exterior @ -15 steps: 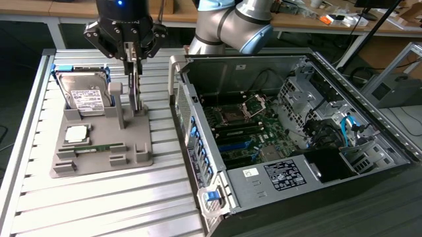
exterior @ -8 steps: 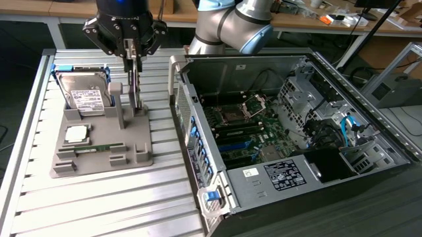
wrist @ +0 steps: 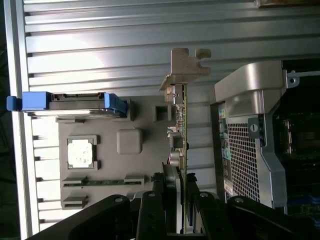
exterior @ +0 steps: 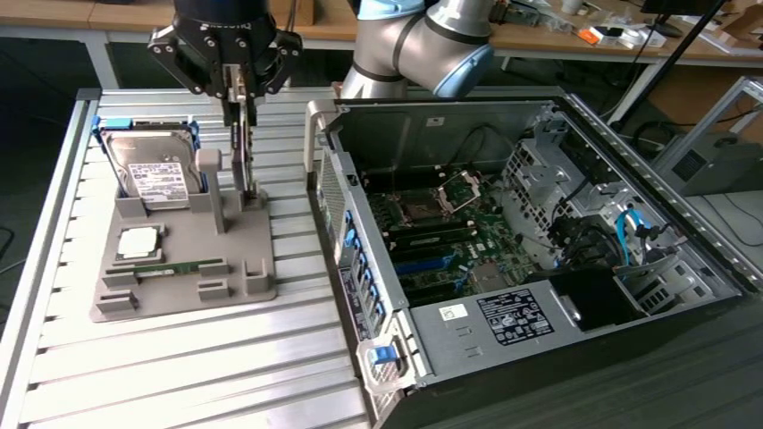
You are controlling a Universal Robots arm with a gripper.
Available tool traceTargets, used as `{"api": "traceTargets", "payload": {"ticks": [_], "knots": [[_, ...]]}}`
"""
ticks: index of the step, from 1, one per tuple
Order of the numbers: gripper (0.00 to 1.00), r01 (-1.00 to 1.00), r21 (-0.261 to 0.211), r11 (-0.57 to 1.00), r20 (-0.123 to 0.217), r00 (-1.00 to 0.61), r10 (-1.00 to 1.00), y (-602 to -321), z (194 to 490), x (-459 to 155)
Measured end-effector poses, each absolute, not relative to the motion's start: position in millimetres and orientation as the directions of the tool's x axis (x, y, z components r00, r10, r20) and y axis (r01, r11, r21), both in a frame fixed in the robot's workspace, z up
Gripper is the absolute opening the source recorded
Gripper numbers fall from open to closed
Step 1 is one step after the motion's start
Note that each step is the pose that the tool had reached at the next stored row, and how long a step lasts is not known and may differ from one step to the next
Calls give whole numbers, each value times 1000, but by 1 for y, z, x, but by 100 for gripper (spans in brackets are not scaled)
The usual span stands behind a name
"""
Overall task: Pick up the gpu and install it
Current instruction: 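Pick up the gpu and move the gpu toward the slot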
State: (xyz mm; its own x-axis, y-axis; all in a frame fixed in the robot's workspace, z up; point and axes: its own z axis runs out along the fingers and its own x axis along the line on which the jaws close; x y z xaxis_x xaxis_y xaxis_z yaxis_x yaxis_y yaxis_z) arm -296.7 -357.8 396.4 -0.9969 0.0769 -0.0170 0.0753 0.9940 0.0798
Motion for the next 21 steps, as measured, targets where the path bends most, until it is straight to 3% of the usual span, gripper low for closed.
{"api": "traceTargets", "payload": {"ticks": [21], "knots": [[28, 75, 89, 993, -16, -997, 77, -358, 414, -297]]}}
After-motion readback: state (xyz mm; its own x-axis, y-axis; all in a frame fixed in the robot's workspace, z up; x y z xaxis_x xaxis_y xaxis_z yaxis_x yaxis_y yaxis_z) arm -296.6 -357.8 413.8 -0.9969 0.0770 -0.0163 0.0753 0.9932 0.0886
